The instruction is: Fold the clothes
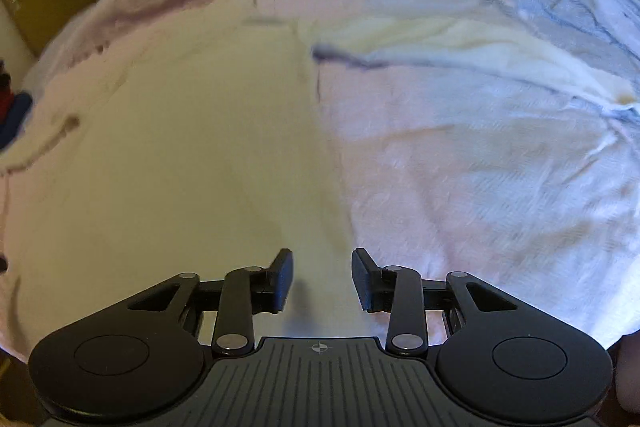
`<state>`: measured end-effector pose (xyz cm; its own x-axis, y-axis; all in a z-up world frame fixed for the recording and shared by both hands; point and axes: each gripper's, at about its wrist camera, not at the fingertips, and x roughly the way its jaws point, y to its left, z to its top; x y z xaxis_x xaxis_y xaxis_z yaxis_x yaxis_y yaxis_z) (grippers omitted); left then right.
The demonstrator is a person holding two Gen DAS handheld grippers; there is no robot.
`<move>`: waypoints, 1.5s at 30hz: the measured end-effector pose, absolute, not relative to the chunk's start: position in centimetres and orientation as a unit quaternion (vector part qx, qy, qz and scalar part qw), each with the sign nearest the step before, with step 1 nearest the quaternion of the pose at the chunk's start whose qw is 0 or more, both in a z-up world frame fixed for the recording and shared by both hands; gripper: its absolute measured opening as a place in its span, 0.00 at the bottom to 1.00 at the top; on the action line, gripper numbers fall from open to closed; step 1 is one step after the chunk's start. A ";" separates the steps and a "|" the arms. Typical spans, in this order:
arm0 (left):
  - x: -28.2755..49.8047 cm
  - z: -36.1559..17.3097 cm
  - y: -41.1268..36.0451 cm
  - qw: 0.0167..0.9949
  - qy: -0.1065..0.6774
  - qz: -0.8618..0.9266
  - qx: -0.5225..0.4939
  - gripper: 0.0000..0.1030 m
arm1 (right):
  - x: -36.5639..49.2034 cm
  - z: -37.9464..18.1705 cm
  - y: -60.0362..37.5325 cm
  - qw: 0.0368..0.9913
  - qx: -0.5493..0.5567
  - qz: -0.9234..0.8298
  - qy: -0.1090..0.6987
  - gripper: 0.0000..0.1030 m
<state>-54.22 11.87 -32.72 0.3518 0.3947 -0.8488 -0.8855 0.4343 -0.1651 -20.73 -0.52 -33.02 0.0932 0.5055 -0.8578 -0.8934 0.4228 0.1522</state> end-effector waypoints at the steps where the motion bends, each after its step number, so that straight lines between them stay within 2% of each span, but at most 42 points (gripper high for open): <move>1: -54.2 -33.6 11.6 0.744 0.401 0.421 -0.329 0.12 | -20.8 -34.2 -0.8 0.702 -0.226 0.477 0.478 0.35; 7: -55.6 -33.0 8.5 0.656 0.496 0.430 -0.372 0.12 | -18.2 -35.2 -5.0 0.667 -0.243 0.400 0.580 0.35; 10: -54.2 -29.8 8.6 0.629 0.516 0.449 -0.370 0.12 | -17.1 -33.0 -4.6 0.660 -0.254 0.391 0.589 0.35; 13: -51.3 -25.0 10.4 0.638 0.499 0.467 -0.355 0.16 | -16.7 -29.5 -3.0 0.660 -0.258 0.403 0.579 0.35; 15: -48.8 -21.6 11.5 0.654 0.481 0.476 -0.338 0.27 | -16.6 -26.6 -1.7 0.655 -0.236 0.430 0.574 0.35; 16: -47.5 -19.9 11.9 0.663 0.471 0.481 -0.328 0.29 | -16.6 -25.0 -1.0 0.653 -0.225 0.446 0.569 0.35; 20: -44.6 -13.7 11.5 0.708 0.416 0.487 -0.298 0.33 | -17.8 -18.5 1.1 0.648 -0.197 0.515 0.526 0.36; 23: -42.8 -11.7 10.4 0.712 0.405 0.498 -0.285 0.35 | -18.8 -15.3 1.4 0.648 -0.195 0.548 0.492 0.41; 26: -42.9 -10.7 8.9 0.708 0.401 0.505 -0.290 0.35 | -19.3 -14.2 1.7 0.647 -0.208 0.558 0.477 0.56; 27: -42.9 -10.6 8.6 0.704 0.402 0.507 -0.291 0.35 | -19.4 -14.2 1.4 0.645 -0.212 0.557 0.478 0.57; 45: -44.2 -8.3 6.2 0.675 0.420 0.542 -0.272 0.41 | -21.7 -12.9 -0.4 0.625 -0.273 0.556 0.475 0.58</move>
